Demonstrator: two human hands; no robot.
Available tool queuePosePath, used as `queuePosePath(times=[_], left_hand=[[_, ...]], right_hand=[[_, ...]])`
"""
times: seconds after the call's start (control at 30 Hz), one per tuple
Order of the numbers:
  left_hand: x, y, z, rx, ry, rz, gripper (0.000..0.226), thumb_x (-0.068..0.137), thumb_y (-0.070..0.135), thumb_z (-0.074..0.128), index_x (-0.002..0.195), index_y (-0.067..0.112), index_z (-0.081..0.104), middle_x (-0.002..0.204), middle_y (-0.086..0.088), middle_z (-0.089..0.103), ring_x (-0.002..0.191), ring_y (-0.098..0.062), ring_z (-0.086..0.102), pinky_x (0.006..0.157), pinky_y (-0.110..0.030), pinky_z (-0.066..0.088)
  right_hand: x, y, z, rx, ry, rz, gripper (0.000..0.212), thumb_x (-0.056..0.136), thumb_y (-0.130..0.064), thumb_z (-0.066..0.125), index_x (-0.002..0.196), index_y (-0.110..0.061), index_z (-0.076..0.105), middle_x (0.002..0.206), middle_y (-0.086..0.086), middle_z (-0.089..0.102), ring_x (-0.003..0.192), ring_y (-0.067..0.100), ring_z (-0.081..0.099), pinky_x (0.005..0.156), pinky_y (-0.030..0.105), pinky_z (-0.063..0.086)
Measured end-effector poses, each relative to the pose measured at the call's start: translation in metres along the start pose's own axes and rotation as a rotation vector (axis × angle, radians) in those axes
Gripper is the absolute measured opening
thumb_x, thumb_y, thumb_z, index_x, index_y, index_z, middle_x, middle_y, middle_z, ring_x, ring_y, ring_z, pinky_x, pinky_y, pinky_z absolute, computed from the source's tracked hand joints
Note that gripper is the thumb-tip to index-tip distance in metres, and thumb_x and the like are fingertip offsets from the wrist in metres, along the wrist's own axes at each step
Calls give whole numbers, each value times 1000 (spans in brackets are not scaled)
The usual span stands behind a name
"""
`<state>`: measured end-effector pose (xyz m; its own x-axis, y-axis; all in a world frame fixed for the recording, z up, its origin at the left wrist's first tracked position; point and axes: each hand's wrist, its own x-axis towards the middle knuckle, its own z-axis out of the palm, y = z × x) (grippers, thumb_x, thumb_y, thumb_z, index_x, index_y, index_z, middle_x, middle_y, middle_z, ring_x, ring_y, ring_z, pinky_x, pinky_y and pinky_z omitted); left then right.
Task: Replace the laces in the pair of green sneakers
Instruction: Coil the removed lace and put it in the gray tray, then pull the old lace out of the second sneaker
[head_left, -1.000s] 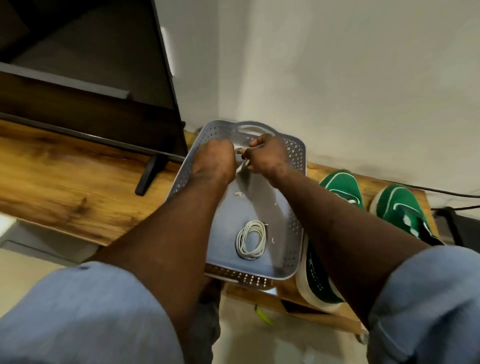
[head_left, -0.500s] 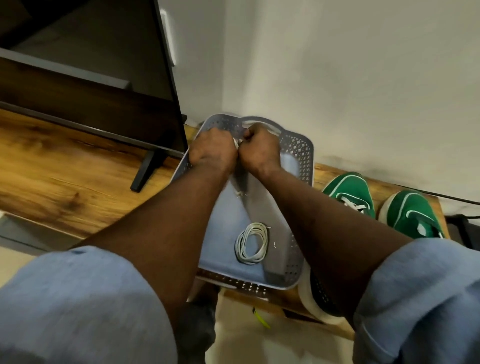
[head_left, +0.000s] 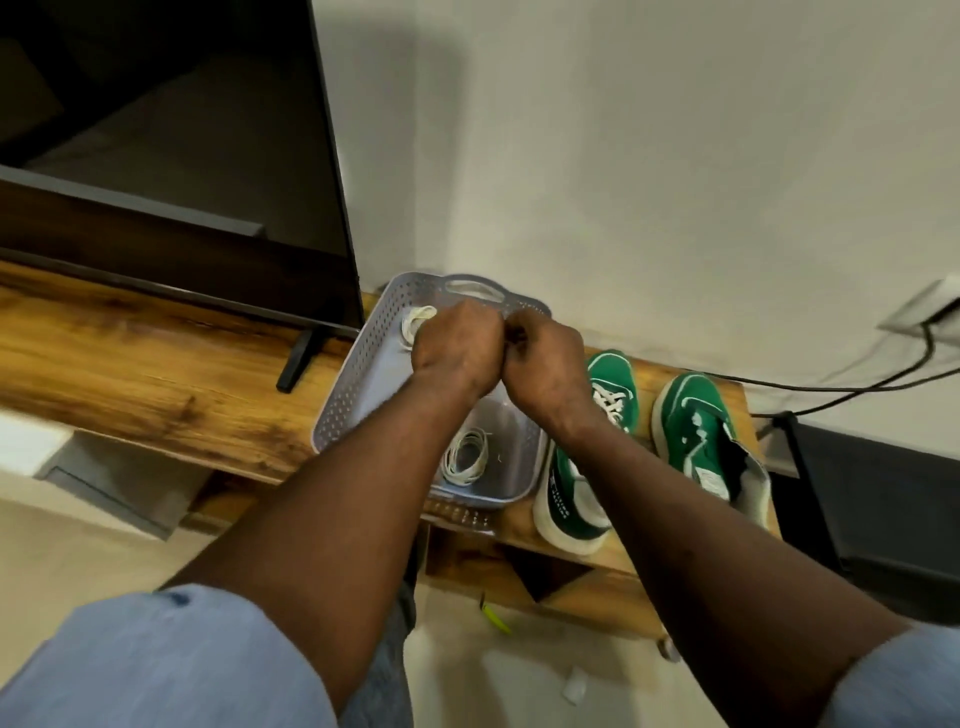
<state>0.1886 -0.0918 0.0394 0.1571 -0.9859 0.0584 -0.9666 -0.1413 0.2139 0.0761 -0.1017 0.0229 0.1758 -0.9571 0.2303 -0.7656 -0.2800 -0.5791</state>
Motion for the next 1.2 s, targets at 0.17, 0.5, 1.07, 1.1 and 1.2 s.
queuePosePath(times=[0.17, 0.5, 1.07, 1.1, 1.2], left_hand=[[-59, 22, -10, -117, -28, 42, 25, 98, 21, 64, 119, 31, 74, 106, -6, 73, 92, -29, 70, 65, -34, 51], [-153, 63, -6, -243, -136, 259, 39, 94, 35, 69, 133, 41, 67, 125, 3, 64, 108, -24, 61, 84, -42, 58], [-142, 112, 35, 60, -250, 390, 33, 97, 33, 67, 129, 27, 66, 123, -8, 71, 110, -32, 67, 83, -38, 55], [-141, 113, 35, 41, -269, 396, 34, 97, 35, 68, 130, 29, 67, 125, -7, 71, 111, -31, 66, 86, -38, 56], [-138, 113, 31, -33, -332, 369, 39, 94, 41, 72, 132, 32, 69, 126, -3, 71, 115, -28, 65, 93, -41, 57]], right_hand=[[-50, 10, -41, -15, 11, -7, 16, 93, -10, 65, 98, -22, 74, 93, -5, 76, 82, 14, 68, 74, 30, 55], [-170, 39, -103, -14, 39, 57, 19, 93, -19, 69, 111, -25, 73, 107, -8, 74, 98, 13, 68, 84, 38, 59], [-217, 158, -108, -270, 114, 97, 59, 90, -29, 80, 143, -24, 55, 138, 0, 63, 131, 23, 52, 99, 47, 50], [-217, 162, -106, -276, 124, 97, 59, 90, -29, 80, 143, -24, 56, 137, 0, 64, 131, 24, 52, 99, 47, 48], [-216, 172, -103, -302, 165, 87, 51, 89, -25, 79, 136, -27, 62, 131, 0, 66, 128, 24, 50, 95, 48, 46]])
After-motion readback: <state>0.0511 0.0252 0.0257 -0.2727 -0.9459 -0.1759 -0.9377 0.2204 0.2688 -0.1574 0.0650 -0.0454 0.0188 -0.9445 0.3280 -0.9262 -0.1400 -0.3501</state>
